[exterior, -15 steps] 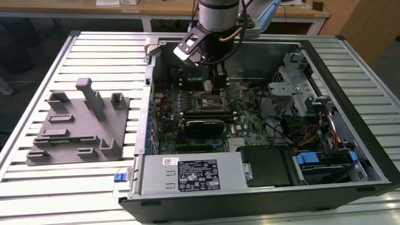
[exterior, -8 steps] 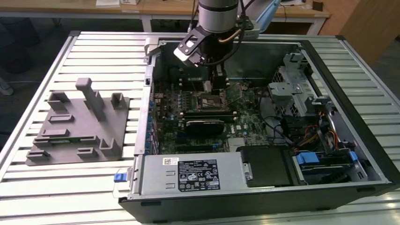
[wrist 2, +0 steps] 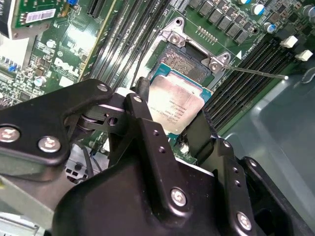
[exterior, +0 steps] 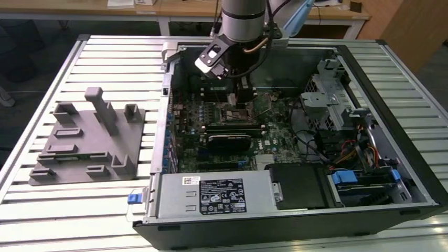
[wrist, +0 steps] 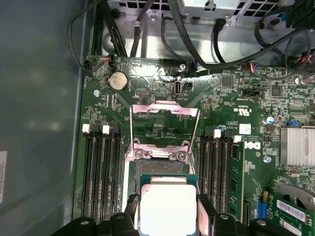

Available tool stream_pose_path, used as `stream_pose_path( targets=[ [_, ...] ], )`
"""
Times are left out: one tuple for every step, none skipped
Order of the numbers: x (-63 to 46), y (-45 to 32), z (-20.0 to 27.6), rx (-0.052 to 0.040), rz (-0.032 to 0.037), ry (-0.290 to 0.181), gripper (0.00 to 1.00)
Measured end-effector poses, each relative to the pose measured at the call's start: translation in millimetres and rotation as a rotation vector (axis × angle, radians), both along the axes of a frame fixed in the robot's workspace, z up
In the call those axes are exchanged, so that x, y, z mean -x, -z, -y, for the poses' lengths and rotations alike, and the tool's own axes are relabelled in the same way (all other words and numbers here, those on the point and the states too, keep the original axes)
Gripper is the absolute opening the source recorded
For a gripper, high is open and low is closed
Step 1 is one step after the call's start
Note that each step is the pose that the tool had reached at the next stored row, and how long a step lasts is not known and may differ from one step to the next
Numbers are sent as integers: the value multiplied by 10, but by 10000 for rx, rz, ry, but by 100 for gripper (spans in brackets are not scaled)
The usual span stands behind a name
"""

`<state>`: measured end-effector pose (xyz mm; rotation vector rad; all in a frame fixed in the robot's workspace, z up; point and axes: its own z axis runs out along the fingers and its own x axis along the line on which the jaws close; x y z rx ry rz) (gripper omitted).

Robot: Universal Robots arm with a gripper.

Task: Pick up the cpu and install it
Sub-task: 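Place the cpu into insertion slot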

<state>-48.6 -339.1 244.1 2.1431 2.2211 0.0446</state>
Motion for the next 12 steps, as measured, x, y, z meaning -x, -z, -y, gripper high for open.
stream_pose_path(
  targets=[
    [0, 17, -1, 1, 0, 0, 55],
    [0, 32, -1, 2, -1, 1, 55],
    [0, 47, -2, 0, 0, 1, 55],
    [0, 60, -2, 0, 0, 1, 55],
    [0, 72, -2, 0, 0, 1, 55],
    [0, 82, -3, 1, 0, 1, 55],
    [0, 92, -3, 0, 0, 2, 55],
    [0, 101, -3, 1, -1, 2, 55],
    [0, 111, -3, 1, 0, 2, 55],
    [0, 122, -3, 1, 0, 3, 55],
    [0, 133, -3, 0, 0, 3, 55],
    [0, 148, -4, 0, 0, 3, 55]
  ],
)
